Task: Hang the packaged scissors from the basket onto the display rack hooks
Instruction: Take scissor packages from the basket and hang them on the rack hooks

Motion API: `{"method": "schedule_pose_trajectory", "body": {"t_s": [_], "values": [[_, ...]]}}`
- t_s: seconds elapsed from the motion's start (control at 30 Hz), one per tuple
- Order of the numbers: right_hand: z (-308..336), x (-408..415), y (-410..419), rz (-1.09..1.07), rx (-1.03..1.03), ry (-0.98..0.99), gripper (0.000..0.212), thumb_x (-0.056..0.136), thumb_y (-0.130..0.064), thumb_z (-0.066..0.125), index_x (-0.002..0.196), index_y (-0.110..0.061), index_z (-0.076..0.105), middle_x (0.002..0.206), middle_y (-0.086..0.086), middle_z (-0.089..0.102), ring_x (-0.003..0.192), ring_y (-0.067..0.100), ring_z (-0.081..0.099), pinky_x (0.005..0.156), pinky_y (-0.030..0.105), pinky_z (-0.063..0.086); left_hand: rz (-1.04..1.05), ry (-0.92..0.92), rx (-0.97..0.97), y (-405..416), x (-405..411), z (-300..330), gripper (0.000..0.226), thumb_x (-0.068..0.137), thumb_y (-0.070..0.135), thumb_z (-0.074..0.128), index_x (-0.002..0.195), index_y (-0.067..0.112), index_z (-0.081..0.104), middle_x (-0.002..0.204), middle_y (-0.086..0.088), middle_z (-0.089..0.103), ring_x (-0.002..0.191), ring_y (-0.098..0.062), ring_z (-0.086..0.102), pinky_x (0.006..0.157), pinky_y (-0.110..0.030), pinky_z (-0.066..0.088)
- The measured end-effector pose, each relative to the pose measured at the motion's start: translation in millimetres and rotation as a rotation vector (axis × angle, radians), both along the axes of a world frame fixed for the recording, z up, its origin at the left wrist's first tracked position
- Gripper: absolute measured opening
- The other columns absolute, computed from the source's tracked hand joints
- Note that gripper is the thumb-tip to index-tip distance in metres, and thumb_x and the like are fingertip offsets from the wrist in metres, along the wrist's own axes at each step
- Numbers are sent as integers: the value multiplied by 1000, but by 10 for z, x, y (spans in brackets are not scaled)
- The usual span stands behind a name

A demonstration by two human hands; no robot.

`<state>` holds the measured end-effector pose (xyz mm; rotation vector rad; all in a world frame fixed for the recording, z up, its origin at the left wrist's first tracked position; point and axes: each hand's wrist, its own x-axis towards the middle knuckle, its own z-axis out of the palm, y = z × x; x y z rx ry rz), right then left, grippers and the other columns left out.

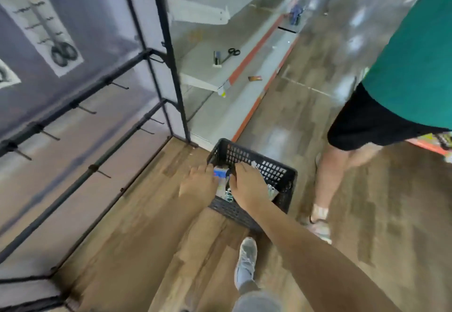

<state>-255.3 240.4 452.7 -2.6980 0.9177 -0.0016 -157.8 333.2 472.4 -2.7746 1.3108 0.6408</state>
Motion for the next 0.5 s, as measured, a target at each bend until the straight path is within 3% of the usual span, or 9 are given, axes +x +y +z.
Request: {"method": "schedule_pose_trajectory", "body": {"t_s": [0.17, 0.3, 0.37, 0.4, 0.43, 0.5], "values": [[-270, -189, -786, -63, 28, -5, 33, 100, -26, 35, 126, -10, 48, 124, 4, 53, 117, 21, 47, 97, 30, 33, -158, -73, 30, -785, -113, -231, 41, 102, 28, 32, 137, 9, 40, 142, -9, 41, 131, -26, 37, 105, -36, 29], [-492, -274, -1261, -67, 57, 39, 34, 99, -26, 38, 125, -8, 49, 122, 7, 56, 116, 24, 49, 100, 32, 33, -232, 3, 76, -1224, -143, -542, 42, 101, 28, 30, 136, 7, 38, 135, -9, 45, 125, -24, 42, 101, -34, 32], [-608, -314, -1462, -72, 76, 107, 36, 99, -28, 37, 128, -9, 47, 126, 7, 55, 119, 23, 48, 104, 34, 32, -272, 59, 61, -1364, -124, -815, 44, 94, 27, 33, 118, -3, 54, 114, -19, 58, 106, -35, 56, 90, -45, 46], [-682, -336, -1540, -75, 87, 134, 37, 100, -28, 36, 130, -9, 46, 129, 7, 53, 122, 23, 47, 107, 34, 31, -277, 69, 61, -1411, -101, -1008, 44, 88, 28, 34, 98, -5, 62, 94, -22, 63, 86, -40, 62, 75, -50, 53], [-774, -348, -1612, -75, 102, 149, 38, 100, -28, 35, 132, -8, 45, 132, 8, 51, 125, 23, 44, 108, 34, 30, -251, 71, 48, -1424, -49, -1263, 44, 83, 29, 34, 81, -4, 64, 78, -23, 62, 71, -41, 62, 61, -51, 54], [-1009, -390, -1706, -81, 141, 185, 39, 99, -25, 39, 131, -5, 46, 131, 10, 52, 124, 25, 46, 106, 35, 34, -172, 143, 59, -1447, 22, -1660, 43, 79, 30, 36, 72, -2, 63, 71, -21, 62, 64, -40, 62, 53, -44, 55]]}}
